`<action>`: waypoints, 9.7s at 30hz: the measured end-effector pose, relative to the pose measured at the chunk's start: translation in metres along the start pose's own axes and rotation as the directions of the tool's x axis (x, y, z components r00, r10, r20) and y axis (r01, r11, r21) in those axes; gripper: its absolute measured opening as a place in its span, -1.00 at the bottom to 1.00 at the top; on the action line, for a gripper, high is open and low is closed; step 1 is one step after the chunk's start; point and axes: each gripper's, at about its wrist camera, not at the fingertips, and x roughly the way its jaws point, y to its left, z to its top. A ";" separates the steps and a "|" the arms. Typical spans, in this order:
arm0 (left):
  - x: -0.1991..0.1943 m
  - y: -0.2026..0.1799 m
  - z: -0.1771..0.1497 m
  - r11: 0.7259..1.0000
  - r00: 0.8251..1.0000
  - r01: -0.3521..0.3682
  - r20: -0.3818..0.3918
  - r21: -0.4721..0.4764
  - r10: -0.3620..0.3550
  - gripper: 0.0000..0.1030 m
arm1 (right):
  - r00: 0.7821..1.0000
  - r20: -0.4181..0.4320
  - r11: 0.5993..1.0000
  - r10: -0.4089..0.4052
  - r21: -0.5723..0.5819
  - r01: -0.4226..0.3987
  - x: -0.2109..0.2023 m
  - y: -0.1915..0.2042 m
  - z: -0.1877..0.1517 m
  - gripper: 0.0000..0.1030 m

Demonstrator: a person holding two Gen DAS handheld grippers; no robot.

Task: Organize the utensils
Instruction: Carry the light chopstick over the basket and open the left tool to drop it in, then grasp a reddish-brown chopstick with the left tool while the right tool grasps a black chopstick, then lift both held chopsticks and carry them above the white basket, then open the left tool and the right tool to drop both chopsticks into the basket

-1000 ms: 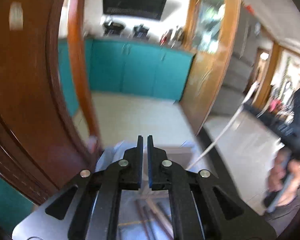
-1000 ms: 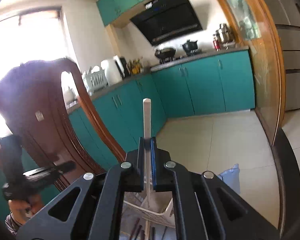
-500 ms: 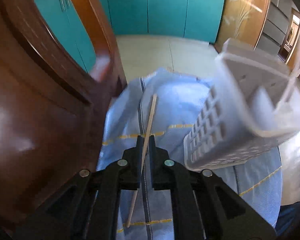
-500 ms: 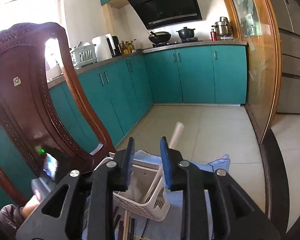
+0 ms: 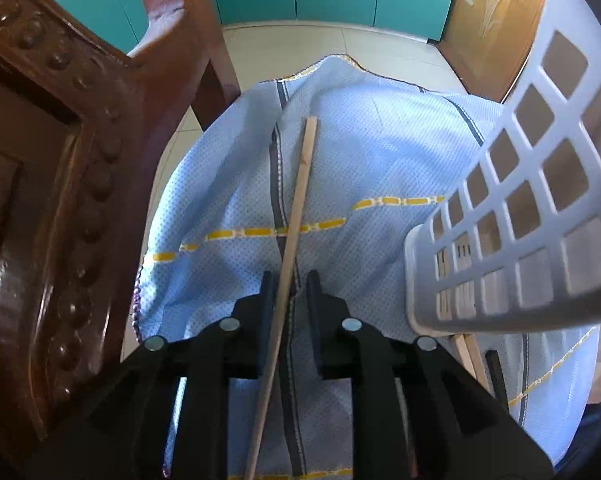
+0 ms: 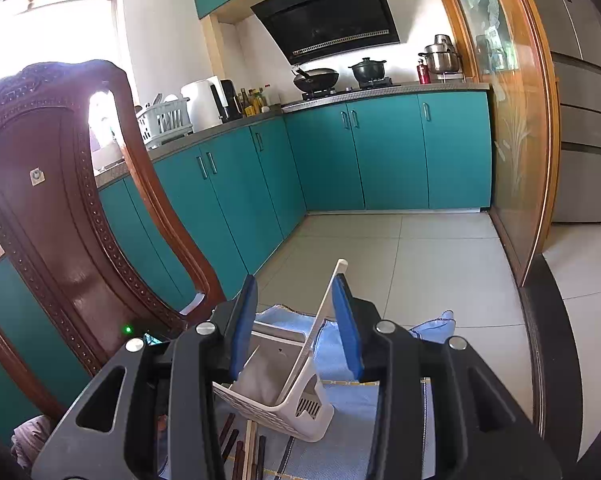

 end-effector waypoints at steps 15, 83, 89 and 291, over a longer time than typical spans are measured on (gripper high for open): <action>-0.188 0.012 -0.044 0.995 0.906 0.084 0.420 -0.063 -0.050 -0.88 | 0.999 0.041 1.000 -0.006 0.013 0.006 -0.017 -0.005 0.003 -0.25; -0.304 -0.036 -0.044 0.969 0.576 0.233 0.792 0.078 -0.202 -0.87 | 0.967 -0.137 0.962 0.213 -0.143 -0.232 -0.040 0.019 -0.019 0.23; -0.261 -0.021 -0.025 0.964 0.592 0.256 0.800 -0.076 -0.094 -0.87 | 0.917 -0.380 0.950 0.122 -0.224 -0.220 0.020 0.031 -0.099 0.22; -0.242 -0.004 -0.080 0.966 0.609 0.257 0.781 -0.031 -0.138 0.54 | 0.967 0.252 0.981 0.024 -0.194 0.026 -0.085 0.044 -0.089 0.48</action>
